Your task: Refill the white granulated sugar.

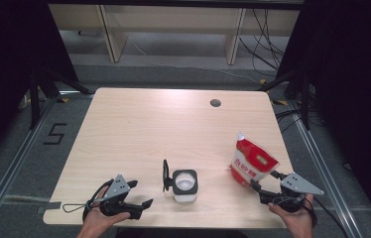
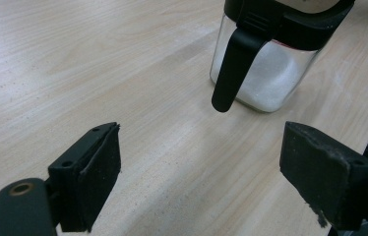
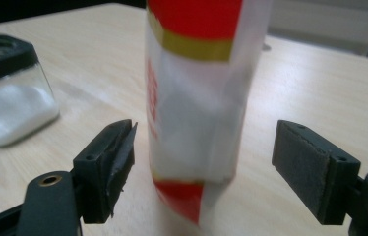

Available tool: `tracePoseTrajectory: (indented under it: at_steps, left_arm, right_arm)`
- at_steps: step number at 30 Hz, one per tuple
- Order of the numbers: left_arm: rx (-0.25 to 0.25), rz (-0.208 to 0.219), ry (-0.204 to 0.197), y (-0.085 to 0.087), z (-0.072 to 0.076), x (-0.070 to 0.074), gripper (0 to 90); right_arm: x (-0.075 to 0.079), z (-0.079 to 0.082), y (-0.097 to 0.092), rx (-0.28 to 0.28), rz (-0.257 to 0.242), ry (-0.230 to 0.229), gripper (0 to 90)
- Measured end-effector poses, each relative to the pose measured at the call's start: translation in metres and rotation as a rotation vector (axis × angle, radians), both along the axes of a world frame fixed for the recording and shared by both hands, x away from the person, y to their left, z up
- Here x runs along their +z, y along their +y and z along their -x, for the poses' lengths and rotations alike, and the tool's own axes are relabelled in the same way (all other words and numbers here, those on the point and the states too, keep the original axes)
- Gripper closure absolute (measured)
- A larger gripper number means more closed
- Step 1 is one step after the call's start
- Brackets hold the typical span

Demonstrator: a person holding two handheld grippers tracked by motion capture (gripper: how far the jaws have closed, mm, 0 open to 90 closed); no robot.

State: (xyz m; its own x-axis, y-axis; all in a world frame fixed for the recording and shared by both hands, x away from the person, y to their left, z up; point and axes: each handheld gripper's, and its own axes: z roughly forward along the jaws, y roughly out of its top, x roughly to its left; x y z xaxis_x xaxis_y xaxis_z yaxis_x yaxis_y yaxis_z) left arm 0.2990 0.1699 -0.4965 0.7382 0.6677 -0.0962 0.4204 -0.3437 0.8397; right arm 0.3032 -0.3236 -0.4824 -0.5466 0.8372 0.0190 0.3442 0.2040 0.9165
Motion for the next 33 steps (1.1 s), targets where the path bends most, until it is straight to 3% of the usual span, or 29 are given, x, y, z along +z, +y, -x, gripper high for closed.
tracePoseTrajectory:
  at_steps: [2, 6, 7, 8, 12, 13, 15, 16, 17, 18, 19, 21, 22, 25, 26, 30, 33]
  left_arm:
    - [0.004, 0.013, 0.0, -0.001, 0.0, 0.0, 15.2]
    - [-0.001, -0.002, -0.003, 0.001, 0.0, 0.001, 15.2]
    - [-0.001, 0.001, -0.003, 0.001, -0.001, 0.001, 15.2]
    - [-0.001, 0.009, -0.005, 0.0, -0.001, 0.0, 15.2]
    - [-0.001, 0.007, -0.003, 0.0, -0.001, 0.001, 15.2]
    - [0.009, 0.008, 0.0, 0.0, -0.001, 0.001, 15.2]
    - [0.006, 0.023, -0.001, 0.0, -0.001, 0.002, 15.2]
    - [0.006, 0.014, -0.002, 0.001, -0.001, 0.002, 15.2]
    - [0.025, 0.044, 0.015, -0.001, 0.0, 0.002, 15.2]
    - [0.016, 0.012, 0.007, 0.001, -0.001, 0.002, 15.2]
    - [0.024, 0.043, 0.014, -0.001, -0.001, 0.002, 15.2]
    - [0.027, 0.037, 0.011, 0.0, -0.001, 0.002, 15.2]
    - [0.025, 0.025, 0.012, 0.0, -0.001, 0.003, 15.2]
    - [0.02, 0.023, 0.01, 0.001, -0.002, 0.003, 15.2]
    - [0.017, 0.02, 0.005, 0.002, -0.003, 0.003, 15.2]
    - [0.018, 0.022, -0.004, 0.003, -0.003, 0.003, 15.2]
    - [0.028, 0.028, 0.005, 0.003, -0.003, 0.004, 15.2]
  right_arm:
    - [0.0, 0.003, -0.001, -0.006, -0.004, 0.014, 24.6]
    - [-0.002, 0.007, -0.004, -0.006, 0.005, 0.017, 24.6]
    - [-0.001, 0.01, -0.003, -0.016, -0.02, 0.049, 24.7]
    - [-0.002, 0.01, -0.005, -0.004, 0.01, 0.027, 24.7]
    - [-0.003, 0.012, -0.004, 0.004, 0.011, 0.046, 24.2]
    - [-0.003, 0.013, -0.005, 0.01, 0.033, 0.035, 24.1]
    - [-0.003, 0.019, -0.001, -0.013, 0.024, 0.091, 23.9]
    - [-0.003, 0.017, -0.003, 0.002, 0.047, 0.074, 23.7]
    - [-0.003, 0.019, -0.002, -0.003, 0.042, 0.084, 23.7]
    - [-0.002, 0.02, -0.003, -0.004, 0.053, 0.08, 23.7]
    - [-0.002, 0.02, -0.004, 0.009, 0.049, 0.075, 23.7]
    - [-0.002, 0.023, -0.004, 0.008, 0.053, 0.078, 23.5]
    - [-0.002, 0.026, -0.001, -0.011, 0.043, 0.105, 23.2]
    - [-0.002, 0.026, -0.002, 0.019, 0.075, 0.084, 22.5]
    - [-0.002, 0.03, 0.0, 0.0, 0.05, 0.112, 22.1]
    - [-0.003, 0.031, -0.001, 0.024, 0.072, 0.11, 21.4]
    - [-0.004, 0.036, 0.002, 0.009, 0.071, 0.121, 21.4]
